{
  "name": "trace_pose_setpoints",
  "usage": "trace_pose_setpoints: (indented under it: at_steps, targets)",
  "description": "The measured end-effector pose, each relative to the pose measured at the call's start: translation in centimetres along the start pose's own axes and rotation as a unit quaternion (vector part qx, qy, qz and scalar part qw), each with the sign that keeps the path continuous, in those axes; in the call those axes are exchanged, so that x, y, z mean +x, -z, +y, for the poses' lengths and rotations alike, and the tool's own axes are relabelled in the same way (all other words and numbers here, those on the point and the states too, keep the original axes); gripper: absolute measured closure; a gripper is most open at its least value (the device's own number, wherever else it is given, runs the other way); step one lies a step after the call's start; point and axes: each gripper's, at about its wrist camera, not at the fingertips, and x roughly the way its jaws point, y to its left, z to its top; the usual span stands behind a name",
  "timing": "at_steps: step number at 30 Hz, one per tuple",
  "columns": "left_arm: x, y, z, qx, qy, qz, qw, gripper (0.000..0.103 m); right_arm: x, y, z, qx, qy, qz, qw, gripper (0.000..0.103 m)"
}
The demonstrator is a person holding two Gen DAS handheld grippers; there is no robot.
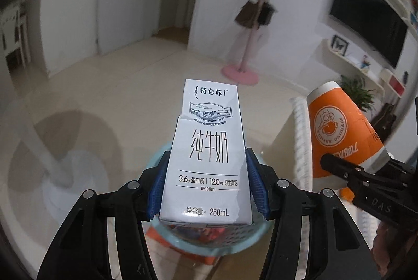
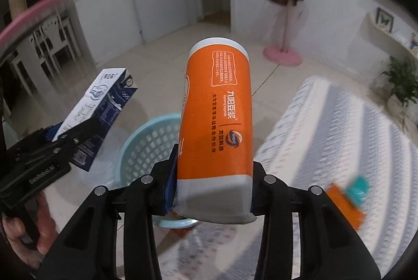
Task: Collect trash
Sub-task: 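Carry the milk carton and orange cup over the blue basket with both tools, then open both tools to drop the carton and cup into the basket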
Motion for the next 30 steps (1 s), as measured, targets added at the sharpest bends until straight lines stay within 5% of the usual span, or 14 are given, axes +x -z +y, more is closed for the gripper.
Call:
trace_pose_setpoints:
  at_steps: [6,13,22,30]
  targets:
    - [4.0,1.3,3.1,-0.027,-0.007,0.042,0.9987,0.049,6.2,0.9,1.7,0.028,-0.029,0.059,0.997,0.061]
    - [5.2,1.6,5.1,-0.054,0.003,0.061,0.9967,0.043,8.4,1.9,1.7,0.042,-0.014,0.082,0.996,0.055]
    - [3.2,1.8,3.9,-0.063,0.027,0.047,0.9966,0.040,6.7,2.4,0.1,0.051,-0.036,0.070,0.996,0.055]
    - [-0.8,0.0,-1.7,-0.038,0.068,0.007,0.9969,0.040,-0.5,1.3,-2.5,0.043,-0.032,-0.002,0.999,0.055]
